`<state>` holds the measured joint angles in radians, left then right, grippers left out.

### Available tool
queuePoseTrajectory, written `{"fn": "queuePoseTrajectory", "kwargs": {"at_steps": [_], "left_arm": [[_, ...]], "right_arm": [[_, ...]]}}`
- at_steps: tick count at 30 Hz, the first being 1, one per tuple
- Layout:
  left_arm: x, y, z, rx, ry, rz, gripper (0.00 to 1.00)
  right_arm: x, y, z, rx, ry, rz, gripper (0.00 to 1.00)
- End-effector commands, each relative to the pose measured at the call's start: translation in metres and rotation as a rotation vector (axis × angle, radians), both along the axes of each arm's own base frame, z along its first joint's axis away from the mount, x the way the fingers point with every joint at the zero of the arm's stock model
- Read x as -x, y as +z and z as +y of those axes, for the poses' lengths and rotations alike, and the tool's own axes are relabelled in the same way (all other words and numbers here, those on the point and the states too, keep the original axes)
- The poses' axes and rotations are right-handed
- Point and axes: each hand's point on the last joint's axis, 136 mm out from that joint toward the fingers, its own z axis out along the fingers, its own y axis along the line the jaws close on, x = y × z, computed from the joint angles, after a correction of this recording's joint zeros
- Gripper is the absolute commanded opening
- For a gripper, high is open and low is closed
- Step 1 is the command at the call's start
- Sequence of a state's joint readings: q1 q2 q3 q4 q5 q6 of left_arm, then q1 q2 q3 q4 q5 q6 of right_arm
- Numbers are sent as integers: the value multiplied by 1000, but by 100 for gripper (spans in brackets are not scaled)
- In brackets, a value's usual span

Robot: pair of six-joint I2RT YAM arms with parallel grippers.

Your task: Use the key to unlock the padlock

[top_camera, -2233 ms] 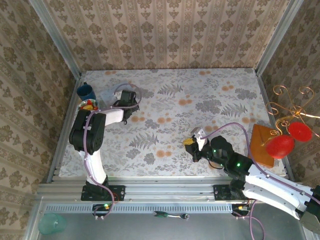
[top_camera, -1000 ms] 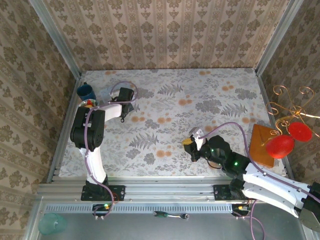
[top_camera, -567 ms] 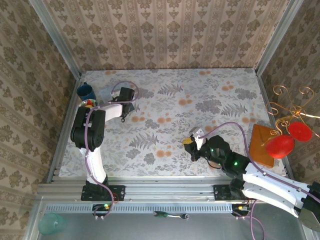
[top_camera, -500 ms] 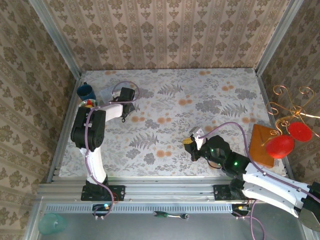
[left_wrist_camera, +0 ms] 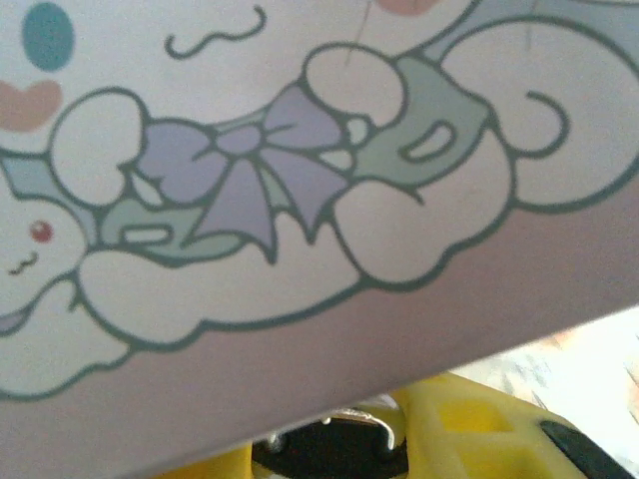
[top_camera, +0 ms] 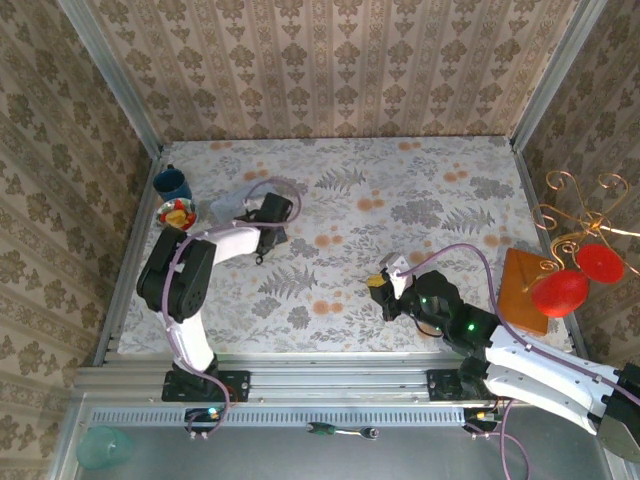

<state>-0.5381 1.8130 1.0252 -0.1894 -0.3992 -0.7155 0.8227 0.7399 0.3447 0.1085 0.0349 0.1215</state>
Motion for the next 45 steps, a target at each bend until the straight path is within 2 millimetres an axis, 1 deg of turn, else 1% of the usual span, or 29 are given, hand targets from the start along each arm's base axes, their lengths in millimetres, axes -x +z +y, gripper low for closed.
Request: {"fn": "queuePoseTrajectory", "kwargs": {"at_steps": [1, 4, 7, 9, 13, 18, 21, 25, 27, 31, 35, 37, 41, 42, 45], "left_arm": [[21, 16, -20, -16, -26, -33, 24], [41, 14, -41, -24, -75, -13, 24], [67, 12, -59, -49, -138, 16, 24], [86, 14, -72, -57, -186, 22, 24], [115, 15, -87, -54, -231, 29, 24], [141, -4, -103, 36, -222, 63, 25], [154, -10, -110, 66, -214, 72, 26], [161, -13, -112, 101, -213, 72, 31], [159, -11, -115, 119, -230, 58, 37], [154, 2, -125, 162, -298, -8, 51], [156, 17, -128, 155, -389, -74, 60], [159, 20, -129, 174, -435, -113, 62], [166, 20, -126, 255, -519, -187, 62], [167, 22, -127, 263, -563, -212, 62], [172, 21, -122, 237, -637, -236, 64]], "right_arm": [[-4, -3, -5, 22, -25, -26, 0], [-5, -2, -8, 20, -34, -33, 0], [-4, 0, -11, 17, -44, -40, 0], [-4, 0, -12, 12, -47, -41, 0], [-5, 1, -11, 1, -49, -37, 0], [-7, -2, -9, -9, -50, -25, 0], [-8, -3, -9, -16, -50, -31, 0], [-9, -2, -9, -28, -52, -40, 0], [-7, -1, -6, -50, -31, -44, 0], [-10, -1, -8, -77, -34, -36, 0], [-10, 1, -6, -97, -27, -19, 0], [-9, 6, -4, -112, -18, -16, 0], [-11, 10, -5, -111, -39, 14, 0], [-10, 11, -4, -119, -34, 25, 0], [-8, 10, 0, -172, -33, 63, 0]]}}
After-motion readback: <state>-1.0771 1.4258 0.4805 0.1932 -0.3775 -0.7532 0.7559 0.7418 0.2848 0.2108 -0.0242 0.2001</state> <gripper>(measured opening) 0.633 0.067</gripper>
